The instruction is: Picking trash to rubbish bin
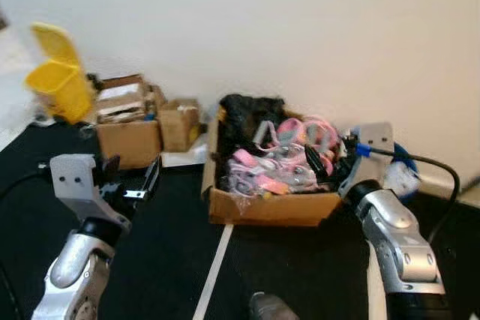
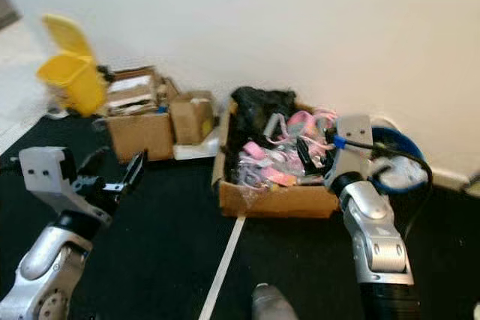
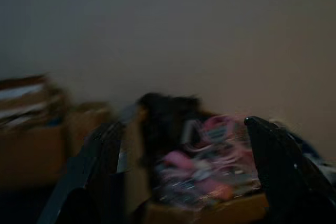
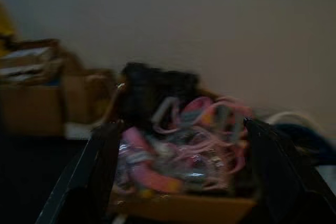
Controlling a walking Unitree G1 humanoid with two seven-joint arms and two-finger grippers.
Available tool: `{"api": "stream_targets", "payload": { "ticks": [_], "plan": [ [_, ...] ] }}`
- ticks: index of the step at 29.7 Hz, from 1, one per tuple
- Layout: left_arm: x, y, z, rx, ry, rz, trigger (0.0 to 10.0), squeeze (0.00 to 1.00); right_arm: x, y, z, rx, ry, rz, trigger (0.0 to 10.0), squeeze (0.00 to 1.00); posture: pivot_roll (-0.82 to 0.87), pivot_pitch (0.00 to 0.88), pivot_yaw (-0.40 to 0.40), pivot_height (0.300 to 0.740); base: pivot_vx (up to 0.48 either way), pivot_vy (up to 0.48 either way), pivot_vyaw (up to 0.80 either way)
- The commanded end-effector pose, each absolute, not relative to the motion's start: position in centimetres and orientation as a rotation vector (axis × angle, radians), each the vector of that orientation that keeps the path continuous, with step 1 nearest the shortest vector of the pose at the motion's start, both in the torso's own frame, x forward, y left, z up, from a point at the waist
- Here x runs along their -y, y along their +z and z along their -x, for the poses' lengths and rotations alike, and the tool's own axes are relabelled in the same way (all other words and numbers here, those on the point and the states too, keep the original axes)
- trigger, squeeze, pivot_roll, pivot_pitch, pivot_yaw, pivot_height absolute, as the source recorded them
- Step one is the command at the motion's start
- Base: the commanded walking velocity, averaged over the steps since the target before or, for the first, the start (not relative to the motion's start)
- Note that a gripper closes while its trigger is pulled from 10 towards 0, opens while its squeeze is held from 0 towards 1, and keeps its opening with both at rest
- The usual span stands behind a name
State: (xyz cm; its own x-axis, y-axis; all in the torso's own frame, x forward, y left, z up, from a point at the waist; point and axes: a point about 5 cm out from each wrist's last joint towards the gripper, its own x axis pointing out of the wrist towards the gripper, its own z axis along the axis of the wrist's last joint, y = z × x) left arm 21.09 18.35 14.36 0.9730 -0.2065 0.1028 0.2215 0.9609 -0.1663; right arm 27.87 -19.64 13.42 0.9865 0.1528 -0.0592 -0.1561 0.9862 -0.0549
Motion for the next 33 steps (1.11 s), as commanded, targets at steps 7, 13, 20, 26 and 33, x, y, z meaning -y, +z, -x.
{"api": "stream_targets", "payload": {
  "ticks": [7,13,20,26,33],
  "plan": [
    [-18.72,13.68,-20.90,0.043,-0.208,0.181,10.0,0.00,19.07,13.17,-27.81,-0.065,0.172,0.057,10.0,0.00,-0.18,0.017,0.012,0.740,0.000,0.000,-0.80],
    [-18.83,13.80,-20.89,0.045,-0.207,0.181,10.0,0.00,18.98,13.29,-27.78,-0.065,0.174,0.054,10.0,0.00,-0.16,0.030,0.015,0.740,0.000,0.000,-0.80],
    [-18.98,13.75,-20.95,0.044,-0.202,0.177,10.0,0.00,18.84,13.22,-27.90,-0.068,0.180,0.042,10.0,0.00,-0.13,0.009,0.009,0.740,0.000,0.000,-0.80],
    [-19.00,13.79,-20.90,0.050,-0.198,0.179,10.0,0.00,18.83,13.24,-27.95,-0.071,0.185,0.038,10.0,0.00,-0.13,0.010,0.001,0.740,0.000,0.000,-0.80],
    [-18.88,13.83,-20.91,0.060,-0.203,0.180,10.0,0.00,18.94,13.18,-28.00,-0.077,0.189,0.037,10.0,0.00,-0.13,0.002,-0.009,0.740,0.000,0.000,-0.80]
  ]
}}
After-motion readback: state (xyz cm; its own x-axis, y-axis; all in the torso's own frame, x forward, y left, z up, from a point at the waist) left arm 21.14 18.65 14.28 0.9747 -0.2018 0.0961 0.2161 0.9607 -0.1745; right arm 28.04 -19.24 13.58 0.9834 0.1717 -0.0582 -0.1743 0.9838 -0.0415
